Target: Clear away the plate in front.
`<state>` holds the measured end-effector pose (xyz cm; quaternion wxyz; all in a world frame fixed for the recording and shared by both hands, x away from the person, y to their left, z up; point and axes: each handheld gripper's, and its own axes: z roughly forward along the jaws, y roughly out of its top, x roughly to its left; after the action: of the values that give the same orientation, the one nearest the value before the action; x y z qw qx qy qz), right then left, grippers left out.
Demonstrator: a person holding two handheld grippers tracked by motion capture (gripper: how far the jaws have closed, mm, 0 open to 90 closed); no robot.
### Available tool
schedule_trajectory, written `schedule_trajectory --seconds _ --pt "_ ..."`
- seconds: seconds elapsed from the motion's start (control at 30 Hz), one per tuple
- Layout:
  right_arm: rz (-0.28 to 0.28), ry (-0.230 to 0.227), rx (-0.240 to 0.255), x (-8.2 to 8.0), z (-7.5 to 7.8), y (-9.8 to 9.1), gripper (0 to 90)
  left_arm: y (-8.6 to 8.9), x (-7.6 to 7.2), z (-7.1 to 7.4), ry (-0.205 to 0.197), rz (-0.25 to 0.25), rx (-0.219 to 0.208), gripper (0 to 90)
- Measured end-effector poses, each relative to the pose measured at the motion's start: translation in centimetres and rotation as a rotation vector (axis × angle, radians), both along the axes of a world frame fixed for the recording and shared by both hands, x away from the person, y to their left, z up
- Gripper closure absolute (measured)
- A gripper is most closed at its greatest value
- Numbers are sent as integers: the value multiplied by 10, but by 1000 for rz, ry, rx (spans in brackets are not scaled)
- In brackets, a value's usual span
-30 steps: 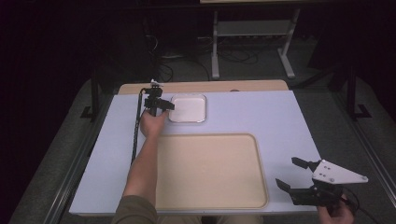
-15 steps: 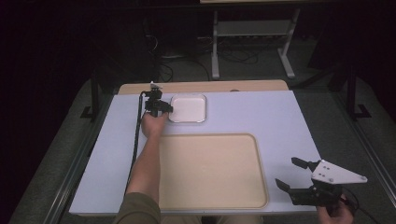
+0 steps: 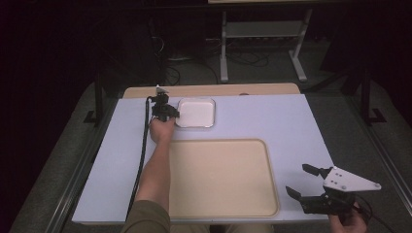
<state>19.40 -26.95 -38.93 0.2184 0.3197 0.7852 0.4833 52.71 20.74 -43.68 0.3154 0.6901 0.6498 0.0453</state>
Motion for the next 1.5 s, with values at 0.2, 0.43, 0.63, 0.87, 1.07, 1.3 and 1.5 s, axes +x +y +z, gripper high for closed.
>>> schedule_trajectory --seconds 0.2,0.43,0.63,0.87,1.07,1.3,1.5 --pt "-1 1 5 0 -1 -1 130 0 -1 2 -4 7 -36 886" --pt "-11 3 17 -1 -1 -4 130 -1 -5 6 -16 10 -45 886" --pt "-12 3 27 -1 -1 -6 130 0 -9 7 -29 28 -94 886" --pt "-9 2 34 -1 -2 -5 130 -1 -13 11 -37 20 -110 886" --pt "-8 8 36 0 -3 -6 130 -1 -19 14 -42 -17 -98 886" --pt "-7 7 38 0 -3 -5 130 9 -29 20 -73 12 -172 886" --pt "-15 0 44 -1 -3 -6 130 17 -36 27 -88 19 -196 886"
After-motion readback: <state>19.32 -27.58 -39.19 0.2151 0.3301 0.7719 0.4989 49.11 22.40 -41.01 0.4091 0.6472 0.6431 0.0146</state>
